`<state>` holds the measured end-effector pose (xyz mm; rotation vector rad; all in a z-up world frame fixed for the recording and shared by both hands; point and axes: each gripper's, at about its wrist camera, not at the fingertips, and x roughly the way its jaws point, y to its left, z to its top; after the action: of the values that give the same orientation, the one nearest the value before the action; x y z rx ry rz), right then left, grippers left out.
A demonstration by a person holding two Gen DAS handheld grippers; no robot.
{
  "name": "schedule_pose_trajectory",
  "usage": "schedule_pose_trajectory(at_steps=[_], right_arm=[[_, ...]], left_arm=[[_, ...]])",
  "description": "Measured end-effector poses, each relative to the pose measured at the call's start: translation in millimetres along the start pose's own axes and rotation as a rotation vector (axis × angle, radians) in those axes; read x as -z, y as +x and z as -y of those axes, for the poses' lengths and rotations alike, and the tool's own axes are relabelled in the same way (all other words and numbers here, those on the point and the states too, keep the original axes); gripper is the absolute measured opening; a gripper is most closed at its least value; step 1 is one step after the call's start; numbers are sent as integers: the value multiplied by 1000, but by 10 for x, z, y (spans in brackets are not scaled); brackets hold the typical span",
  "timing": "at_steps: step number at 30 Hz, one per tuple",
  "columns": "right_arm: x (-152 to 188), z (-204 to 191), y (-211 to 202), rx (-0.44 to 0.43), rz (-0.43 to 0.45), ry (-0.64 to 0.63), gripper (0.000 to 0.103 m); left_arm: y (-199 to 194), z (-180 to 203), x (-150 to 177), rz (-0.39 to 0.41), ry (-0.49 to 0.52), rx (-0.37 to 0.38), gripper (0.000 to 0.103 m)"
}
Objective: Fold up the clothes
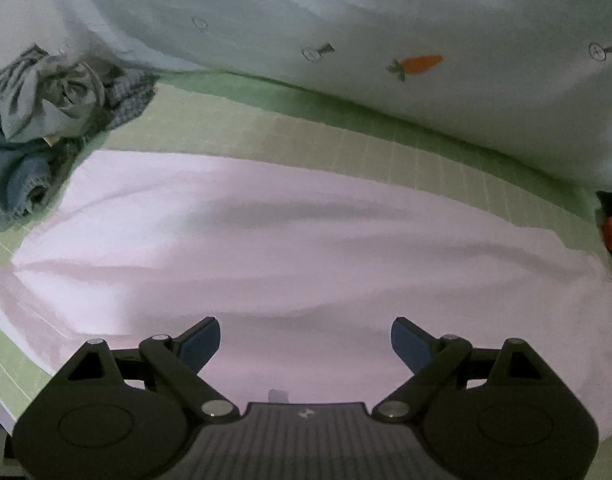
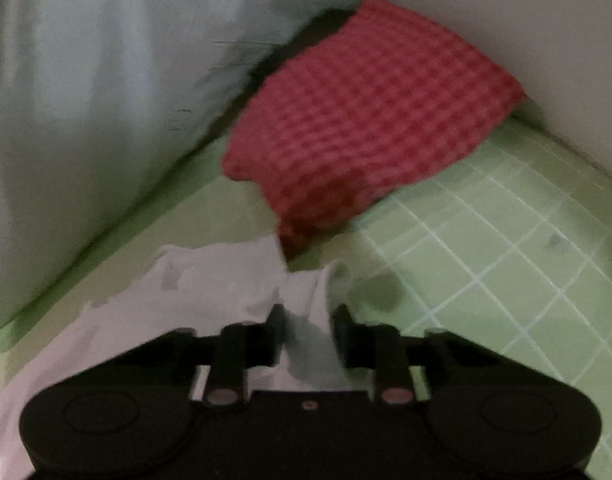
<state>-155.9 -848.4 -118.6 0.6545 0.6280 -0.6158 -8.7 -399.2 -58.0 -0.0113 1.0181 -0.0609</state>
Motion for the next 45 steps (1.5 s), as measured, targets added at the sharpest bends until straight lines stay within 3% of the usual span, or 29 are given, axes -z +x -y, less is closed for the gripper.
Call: schedule_pose_trajectory(at_steps=[1, 8, 10, 11, 13, 15, 16, 18, 19, 23, 26, 30, 31, 32, 33, 35, 40, 45], right_arm=[[-41, -55, -147, -18, 36, -37, 16], [-562, -592, -1097, -196, 370, -317, 15], [-720, -683, -956, -228, 400, -339, 17], [-762, -699, -765, -212, 394, -336, 23], [-762, -713, -181, -60, 236, -317, 35], [-721, -691, 264, 73, 85, -266, 37], [-647, -626, 302, 93, 60, -193, 37], [-449, -444, 152, 48, 98, -25, 65], [-338, -349, 62, 53, 110, 59, 87], [139, -75, -125, 144, 54, 285, 89], [393, -31, -168, 156, 16, 328, 90], [505, -107, -154, 120, -21, 304, 86], [516, -125, -158, 84, -24, 307, 70], [522, -144, -126, 62, -37, 306, 47], [529, -163, -96, 39, -49, 305, 42], [518, -222, -239, 62, -8, 228, 15], [538, -326, -650, 146, 80, 70, 13], [665, -304, -678, 252, 10, 50, 20]], left_arm=[[-4, -9, 4, 0, -5, -4, 92], [-35, -72, 30, -4, -37, -36, 92], [-43, -90, 38, -5, -46, -45, 92], [-48, -99, 41, -5, -51, -49, 92], [-56, -117, 49, -6, -60, -58, 92], [-65, -135, 56, -7, -70, -67, 92], [-69, -144, 60, -8, -74, -72, 92], [-78, -162, 68, -8, -84, -81, 93], [-75, -172, 76, -13, -90, -83, 94], [-9, -226, 144, -56, -124, -79, 94], [-8, -183, 176, -60, -107, -66, 94], [-73, -94, 182, -23, -52, -57, 94], [-85, -77, 190, -16, -46, -55, 94], [-93, -71, 202, -13, -46, -51, 94], [-101, -74, 218, -10, -50, -45, 94], [-123, -101, 248, -5, -64, -37, 94], [-260, -334, 292, 46, -105, -64, 94], [-364, -813, 384, 77, -202, -104, 94]])
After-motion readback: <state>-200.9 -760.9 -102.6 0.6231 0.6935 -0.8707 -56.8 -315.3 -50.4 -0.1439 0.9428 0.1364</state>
